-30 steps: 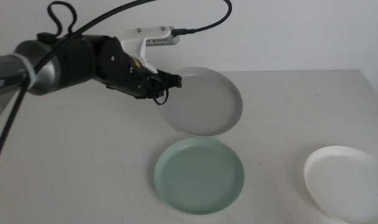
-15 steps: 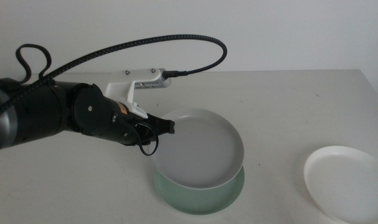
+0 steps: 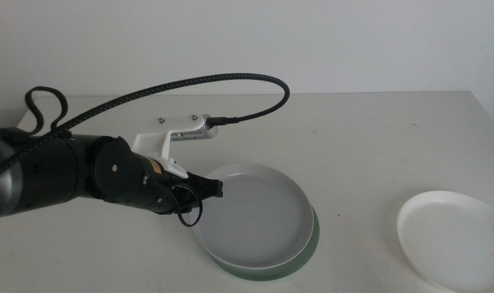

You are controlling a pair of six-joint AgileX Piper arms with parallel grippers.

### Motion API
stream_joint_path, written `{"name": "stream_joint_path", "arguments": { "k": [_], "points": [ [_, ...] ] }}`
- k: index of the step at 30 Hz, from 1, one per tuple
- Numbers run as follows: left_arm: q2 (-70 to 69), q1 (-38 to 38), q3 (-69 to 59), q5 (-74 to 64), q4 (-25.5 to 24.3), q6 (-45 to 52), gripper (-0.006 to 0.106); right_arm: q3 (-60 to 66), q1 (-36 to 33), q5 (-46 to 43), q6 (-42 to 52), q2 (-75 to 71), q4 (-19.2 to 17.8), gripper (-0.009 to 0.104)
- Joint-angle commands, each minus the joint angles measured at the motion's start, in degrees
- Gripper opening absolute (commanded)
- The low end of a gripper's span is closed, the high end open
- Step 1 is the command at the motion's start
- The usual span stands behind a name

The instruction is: Stack the three bowls on top of each other.

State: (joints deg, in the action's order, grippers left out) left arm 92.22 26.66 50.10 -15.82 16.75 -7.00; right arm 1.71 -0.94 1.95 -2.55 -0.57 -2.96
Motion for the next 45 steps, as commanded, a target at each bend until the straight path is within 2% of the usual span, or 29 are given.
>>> {"name": "stream_joint_path", "arguments": {
  "k": [1, 6, 10, 12, 14, 15, 16, 17, 20, 23, 27, 34, 45],
  "points": [
    [-2.5, 0.3, 1.0, 3.2, 2.0, -0.9, 0.0, -0.5, 0.2, -4.2, 0.3, -1.5, -0.8, 0.052],
    [-1.7, 0.3, 1.0, 3.1, 3.5, -0.9, 0.001, -0.5, 0.2, -4.2, 0.3, -1.5, -0.8, 0.052],
    [-0.1, 0.8, 1.0, 3.0, 4.2, -0.9, 0.011, -0.5, 0.2, -4.2, 0.3, -1.5, -0.8, 0.052],
    [0.6, 0.9, 1.0, 3.2, 4.2, -0.7, 0.019, -0.5, 0.2, -4.2, 0.3, -1.5, -0.8, 0.052],
    [1.1, 0.9, 1.0, 3.2, 4.2, -0.7, 0.033, -0.5, 0.2, -4.2, 0.3, -1.5, -0.8, 0.052],
    [1.1, 0.9, 1.0, 3.2, 4.1, -0.6, 0.041, -0.5, 0.2, -4.2, 0.3, -1.5, -0.8, 0.052],
    [0.7, 0.9, 1.0, 3.3, 3.8, -0.4, 0.055, -0.5, 0.2, -4.2, 0.3, -1.5, -0.8, 0.052],
    [0.4, 0.9, 1.1, 3.3, 3.7, -0.2, 0.063, -0.5, 0.2, -4.2, 0.3, -1.5, -0.8, 0.052],
    [-1.3, 0.9, 1.2, 3.2, 3.7, 1.3, 0.081, -0.5, 0.2, -4.3, 0.3, -1.5, -0.8, 0.052],
    [-4.8, 0.9, 1.2, 2.6, 3.7, 2.5, 0.093, -0.5, 0.2, -4.3, 0.3, -1.5, -0.8, 0.052],
    [-12.2, 0.7, 1.2, 0.1, 2.9, 5.2, 0.098, -0.5, 0.2, -4.3, 0.3, -1.5, -0.8, 0.052],
    [-28.1, 0.7, 1.2, -8.4, 0.0, 13.2, 0.099, -0.5, 0.2, -4.4, 0.3, -1.5, -0.8, 0.052],
    [-52.8, 0.7, 1.2, -24.9, 0.5, 17.4, 0.099, -0.5, 0.2, -4.4, 0.3, -1.5, -0.8, 0.052]
  ]
}}
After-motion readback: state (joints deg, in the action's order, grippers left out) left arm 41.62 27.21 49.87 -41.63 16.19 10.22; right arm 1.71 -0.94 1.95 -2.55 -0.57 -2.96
